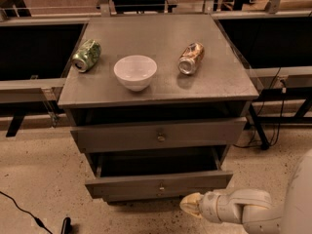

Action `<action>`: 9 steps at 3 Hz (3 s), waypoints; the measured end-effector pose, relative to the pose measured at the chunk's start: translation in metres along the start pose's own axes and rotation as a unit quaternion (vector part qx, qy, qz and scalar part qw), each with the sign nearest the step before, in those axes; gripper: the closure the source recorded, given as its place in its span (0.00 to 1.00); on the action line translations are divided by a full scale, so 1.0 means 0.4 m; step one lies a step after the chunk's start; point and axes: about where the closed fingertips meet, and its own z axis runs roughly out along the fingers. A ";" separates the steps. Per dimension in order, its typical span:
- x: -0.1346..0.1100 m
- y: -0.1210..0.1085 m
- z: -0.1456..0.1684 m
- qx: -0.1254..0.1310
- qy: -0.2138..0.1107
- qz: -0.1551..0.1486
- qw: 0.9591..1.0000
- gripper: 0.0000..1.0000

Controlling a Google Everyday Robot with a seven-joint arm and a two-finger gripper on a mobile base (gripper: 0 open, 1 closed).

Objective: Close middle drawer

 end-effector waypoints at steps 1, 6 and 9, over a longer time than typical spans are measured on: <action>-0.013 0.030 0.019 -0.050 0.022 -0.038 0.998 1.00; 0.020 0.099 0.097 -0.142 0.051 -0.130 0.980 1.00; 0.086 0.143 0.152 -0.203 0.053 -0.196 0.958 1.00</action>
Offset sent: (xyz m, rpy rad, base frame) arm -0.0217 0.0028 -0.0382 -0.3182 -0.0281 0.0886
